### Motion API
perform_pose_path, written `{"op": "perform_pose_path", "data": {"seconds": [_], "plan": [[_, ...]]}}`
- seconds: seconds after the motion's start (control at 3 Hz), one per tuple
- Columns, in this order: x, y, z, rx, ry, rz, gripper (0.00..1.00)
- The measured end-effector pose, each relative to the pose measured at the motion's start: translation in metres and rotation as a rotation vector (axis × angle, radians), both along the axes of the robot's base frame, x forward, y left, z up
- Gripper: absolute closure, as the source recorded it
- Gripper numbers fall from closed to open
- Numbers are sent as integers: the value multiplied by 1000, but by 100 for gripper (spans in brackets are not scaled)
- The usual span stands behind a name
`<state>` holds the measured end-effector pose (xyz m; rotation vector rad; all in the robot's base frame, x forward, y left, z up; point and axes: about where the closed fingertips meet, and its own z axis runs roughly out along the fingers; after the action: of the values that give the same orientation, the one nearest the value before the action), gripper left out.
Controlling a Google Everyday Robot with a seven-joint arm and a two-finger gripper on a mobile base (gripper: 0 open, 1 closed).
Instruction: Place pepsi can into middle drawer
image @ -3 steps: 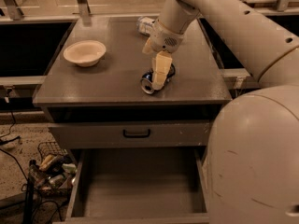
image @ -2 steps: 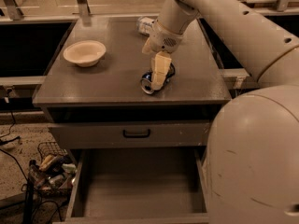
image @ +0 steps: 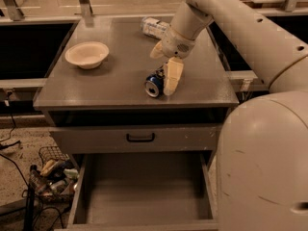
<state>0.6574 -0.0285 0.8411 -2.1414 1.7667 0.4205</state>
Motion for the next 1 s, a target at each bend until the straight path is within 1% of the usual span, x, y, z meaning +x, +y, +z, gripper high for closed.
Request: {"op": "perform_pose_path", "data": {"seconds": [0.33,0.67,1.0], "plan": [[0,2,-3,-3,-6,36,0],[0,2,-3,-3,-6,36,0],[0,2,-3,-3,-6,36,26]]}}
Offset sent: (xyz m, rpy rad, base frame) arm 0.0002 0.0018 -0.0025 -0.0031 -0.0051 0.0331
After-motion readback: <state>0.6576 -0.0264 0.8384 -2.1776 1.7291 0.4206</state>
